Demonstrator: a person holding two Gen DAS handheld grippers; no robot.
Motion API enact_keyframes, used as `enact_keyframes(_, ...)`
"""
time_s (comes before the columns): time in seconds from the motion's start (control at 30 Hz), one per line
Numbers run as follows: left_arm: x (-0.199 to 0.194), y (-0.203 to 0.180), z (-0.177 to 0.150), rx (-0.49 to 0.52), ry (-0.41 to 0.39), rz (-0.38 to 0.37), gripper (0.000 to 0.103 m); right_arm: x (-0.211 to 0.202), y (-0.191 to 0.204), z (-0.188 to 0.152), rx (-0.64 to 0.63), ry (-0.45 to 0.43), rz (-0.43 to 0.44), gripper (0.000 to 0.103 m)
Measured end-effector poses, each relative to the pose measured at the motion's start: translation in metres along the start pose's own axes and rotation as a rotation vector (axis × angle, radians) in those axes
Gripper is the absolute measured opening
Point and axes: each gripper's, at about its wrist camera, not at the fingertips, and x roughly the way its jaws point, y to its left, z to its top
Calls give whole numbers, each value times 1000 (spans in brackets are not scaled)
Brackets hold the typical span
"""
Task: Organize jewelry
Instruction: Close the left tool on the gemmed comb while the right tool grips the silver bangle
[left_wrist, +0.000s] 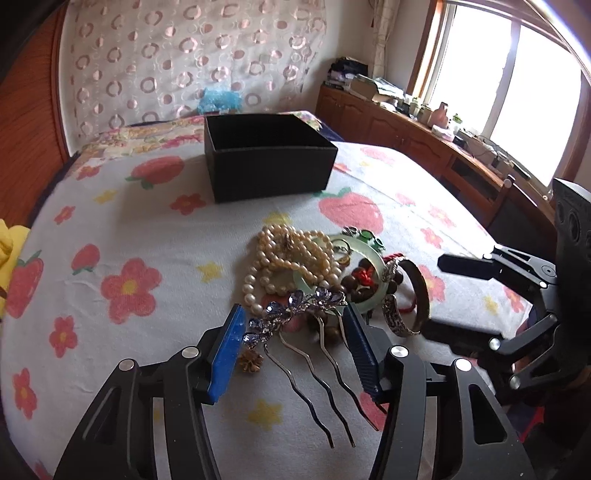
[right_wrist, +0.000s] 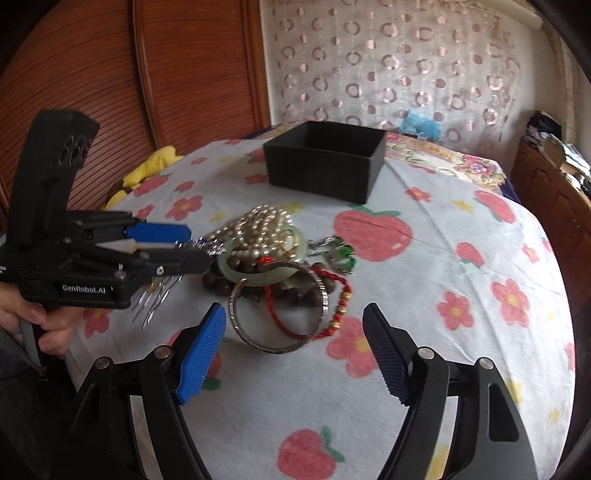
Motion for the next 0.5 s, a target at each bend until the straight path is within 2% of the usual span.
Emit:
enact_keyframes(0.27, -10, 4, 2, -11, -35, 7, 52, 19, 10, 7, -67, 53, -12, 77)
enact_keyframes(0.43, -15, 7, 7, -14, -60, 13, 52, 25, 9, 9, -93, 72, -28, 64)
enact_keyframes(0.5, -16, 9, 11, -14, -67, 17, 52, 24, 10, 10, -107, 70, -28, 63)
